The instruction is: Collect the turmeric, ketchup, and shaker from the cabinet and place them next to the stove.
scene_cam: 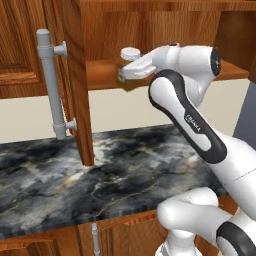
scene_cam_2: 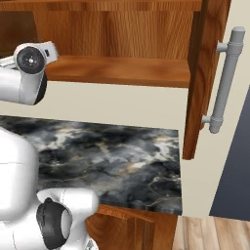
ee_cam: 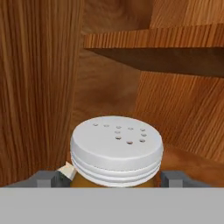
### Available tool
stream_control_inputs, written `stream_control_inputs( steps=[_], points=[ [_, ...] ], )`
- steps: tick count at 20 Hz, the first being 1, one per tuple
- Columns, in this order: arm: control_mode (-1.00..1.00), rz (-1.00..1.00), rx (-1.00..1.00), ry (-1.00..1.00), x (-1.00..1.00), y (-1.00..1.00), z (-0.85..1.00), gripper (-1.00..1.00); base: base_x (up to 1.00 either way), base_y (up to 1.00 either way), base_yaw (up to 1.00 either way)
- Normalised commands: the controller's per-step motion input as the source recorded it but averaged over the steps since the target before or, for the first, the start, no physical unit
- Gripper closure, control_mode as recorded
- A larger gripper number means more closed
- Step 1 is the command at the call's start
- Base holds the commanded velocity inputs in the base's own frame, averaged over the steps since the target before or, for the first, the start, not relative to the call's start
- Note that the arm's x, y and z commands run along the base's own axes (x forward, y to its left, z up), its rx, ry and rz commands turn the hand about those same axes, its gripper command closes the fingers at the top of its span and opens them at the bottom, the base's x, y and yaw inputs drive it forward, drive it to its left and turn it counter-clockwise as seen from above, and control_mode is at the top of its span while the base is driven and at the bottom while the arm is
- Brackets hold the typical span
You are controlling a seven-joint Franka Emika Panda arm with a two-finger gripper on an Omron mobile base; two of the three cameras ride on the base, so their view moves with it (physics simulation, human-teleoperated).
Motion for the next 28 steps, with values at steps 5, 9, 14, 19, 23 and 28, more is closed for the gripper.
stream_control_inputs(
  steps=[5, 9, 14, 19, 23, 28],
  points=[
    [-1.00, 0.26, 0.00, 0.08, -0.66, -0.26, 0.05, 1.00, 0.00, 0.00, 0.00],
    [-1.00, 0.27, 0.00, 0.08, -0.64, -0.26, 0.05, 1.00, 0.00, 0.00, 0.00],
    [-1.00, 0.29, 0.00, 0.11, -0.58, -0.26, 0.07, 1.00, 0.00, 0.00, 0.00],
    [-1.00, 0.27, 0.00, 0.13, -0.49, -0.25, 0.06, 1.00, 0.00, 0.00, 0.00],
    [-1.00, 0.28, 0.00, 0.10, -0.50, -0.22, 0.01, 1.00, 0.00, 0.00, 0.00],
    [-1.00, 0.27, -0.03, 0.01, -0.76, -0.06, 0.00, 1.00, 0.00, 0.00, 0.00]
  ],
)
